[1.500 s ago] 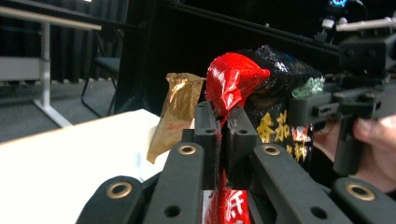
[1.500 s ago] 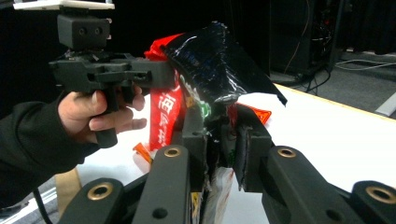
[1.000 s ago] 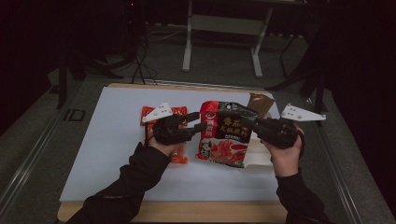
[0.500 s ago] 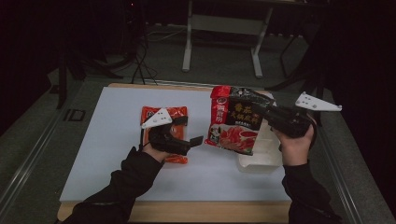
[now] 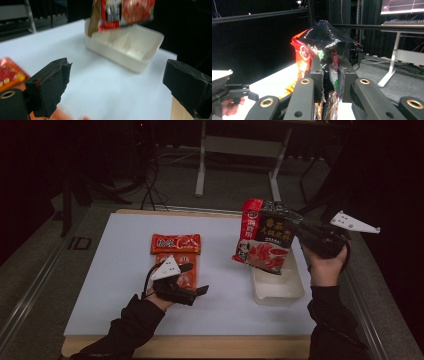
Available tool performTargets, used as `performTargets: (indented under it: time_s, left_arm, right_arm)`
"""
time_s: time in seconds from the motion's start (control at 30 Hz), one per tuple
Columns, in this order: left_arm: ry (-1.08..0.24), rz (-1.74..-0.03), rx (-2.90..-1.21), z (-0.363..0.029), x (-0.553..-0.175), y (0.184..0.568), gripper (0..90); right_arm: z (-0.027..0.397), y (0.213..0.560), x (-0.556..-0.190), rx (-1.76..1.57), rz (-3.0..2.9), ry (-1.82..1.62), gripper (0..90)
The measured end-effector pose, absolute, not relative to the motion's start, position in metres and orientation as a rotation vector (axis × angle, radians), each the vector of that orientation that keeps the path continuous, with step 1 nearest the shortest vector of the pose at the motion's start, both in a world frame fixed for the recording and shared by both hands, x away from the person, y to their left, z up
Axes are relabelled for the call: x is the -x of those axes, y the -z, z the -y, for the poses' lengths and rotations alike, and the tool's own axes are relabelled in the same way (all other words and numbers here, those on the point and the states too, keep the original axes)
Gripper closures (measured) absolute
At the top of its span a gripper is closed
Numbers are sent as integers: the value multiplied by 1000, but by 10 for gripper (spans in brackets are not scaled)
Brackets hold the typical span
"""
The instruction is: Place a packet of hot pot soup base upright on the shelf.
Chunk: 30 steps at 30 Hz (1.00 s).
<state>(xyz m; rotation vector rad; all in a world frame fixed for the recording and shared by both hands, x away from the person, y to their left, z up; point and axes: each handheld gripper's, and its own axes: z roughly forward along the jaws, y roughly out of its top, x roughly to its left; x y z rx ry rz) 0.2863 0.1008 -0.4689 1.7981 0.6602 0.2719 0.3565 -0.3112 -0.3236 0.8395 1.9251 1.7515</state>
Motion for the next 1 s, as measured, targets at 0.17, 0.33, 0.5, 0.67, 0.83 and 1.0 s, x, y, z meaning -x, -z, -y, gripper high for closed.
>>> performTargets:
  time_s: [0.17,0.33,0.5,0.67,0.83,1.0]
  left_arm:
    - [-263,-668,-1827,-108,-279,479,67]
    - [-249,-687,-1838,-118,-268,487,68]
    - [-262,-702,-1836,-127,-262,491,67]
    - [-287,-718,-1846,-138,-256,495,67]
    - [-284,-746,-1857,-145,-252,501,67]
    - [-287,-775,-1856,-148,-252,506,67]
  right_arm:
    - [321,324,-366,-817,-1922,-1730,776]
    - [330,327,-375,-783,-1929,-1689,776]
    - [336,334,-383,-802,-1944,-1655,776]
    - [344,344,-392,-821,-1964,-1635,775]
    - [349,351,-399,-847,-1974,-1608,775]
    - [351,362,-407,-817,-1985,-1554,773]
